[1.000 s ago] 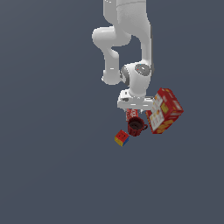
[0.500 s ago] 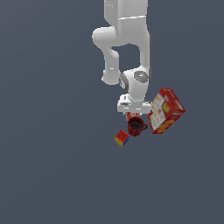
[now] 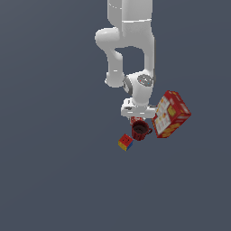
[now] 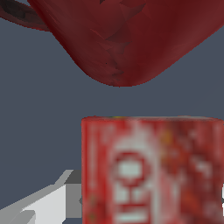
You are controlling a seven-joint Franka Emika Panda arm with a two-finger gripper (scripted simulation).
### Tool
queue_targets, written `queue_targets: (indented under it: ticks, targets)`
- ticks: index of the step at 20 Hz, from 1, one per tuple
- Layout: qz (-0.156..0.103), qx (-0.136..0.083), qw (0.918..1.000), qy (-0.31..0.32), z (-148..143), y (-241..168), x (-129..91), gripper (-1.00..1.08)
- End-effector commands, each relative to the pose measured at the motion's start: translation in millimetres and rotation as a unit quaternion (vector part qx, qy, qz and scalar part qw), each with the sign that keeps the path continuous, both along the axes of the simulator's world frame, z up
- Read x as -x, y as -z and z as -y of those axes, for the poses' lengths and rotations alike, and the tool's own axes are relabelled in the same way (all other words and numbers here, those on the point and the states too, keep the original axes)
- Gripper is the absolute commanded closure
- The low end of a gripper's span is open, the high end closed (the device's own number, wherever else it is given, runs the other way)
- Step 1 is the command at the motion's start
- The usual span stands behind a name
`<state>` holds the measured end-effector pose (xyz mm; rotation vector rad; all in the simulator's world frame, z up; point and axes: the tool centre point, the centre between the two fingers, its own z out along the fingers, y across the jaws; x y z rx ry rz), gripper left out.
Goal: Pick up a designated object from a clutter of objects.
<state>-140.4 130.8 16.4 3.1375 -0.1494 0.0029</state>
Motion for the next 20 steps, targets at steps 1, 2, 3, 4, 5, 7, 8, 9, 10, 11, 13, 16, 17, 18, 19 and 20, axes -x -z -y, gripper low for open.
queue_targets:
  ticks: [1, 2, 3, 4, 5, 7, 8, 9, 10, 11, 13, 16, 17, 18, 19, 20]
  targets:
    - [-0.001, 0.0, 1.0, -0.001, -1, 1, 1, 1.08]
    - [-0.001, 0.0, 1.0, -0.001, -1, 1, 1, 1.08]
    - [-0.001, 0.0, 1.0, -0.001, -1, 1, 1, 1.08]
    - [-0.001, 0.0, 1.0, -0.001, -1, 1, 1, 1.08]
    - [-0.001, 0.0, 1.0, -0.001, -1, 1, 1, 1.08]
    - [0.0, 0.0, 1.0, 0.0, 0, 0, 0, 1.08]
    - [0.0, 0.0, 1.0, 0.0, 0, -1, 0, 1.08]
    - [0.0, 0.0, 1.0, 0.0, 1, -2, 0, 1.08]
    - [0.0, 0.0, 1.0, 0.0, 2, -3, 0, 1.08]
    - [0.0, 0.0, 1.0, 0.0, 4, -4, -1, 1.08]
    - [0.0, 0.0, 1.0, 0.0, 8, -9, -1, 1.08]
    - [0.0, 0.0, 1.0, 0.0, 16, -19, -3, 1.08]
    - [0.0, 0.0, 1.0, 0.0, 19, -22, -3, 1.08]
    - [0.0, 0.0, 1.0, 0.0, 23, -27, -4, 1.08]
    - [0.0, 0.0, 1.0, -0.001, 27, -31, -5, 1.08]
    - [0.0, 0.0, 1.0, -0.001, 31, -36, -5, 1.08]
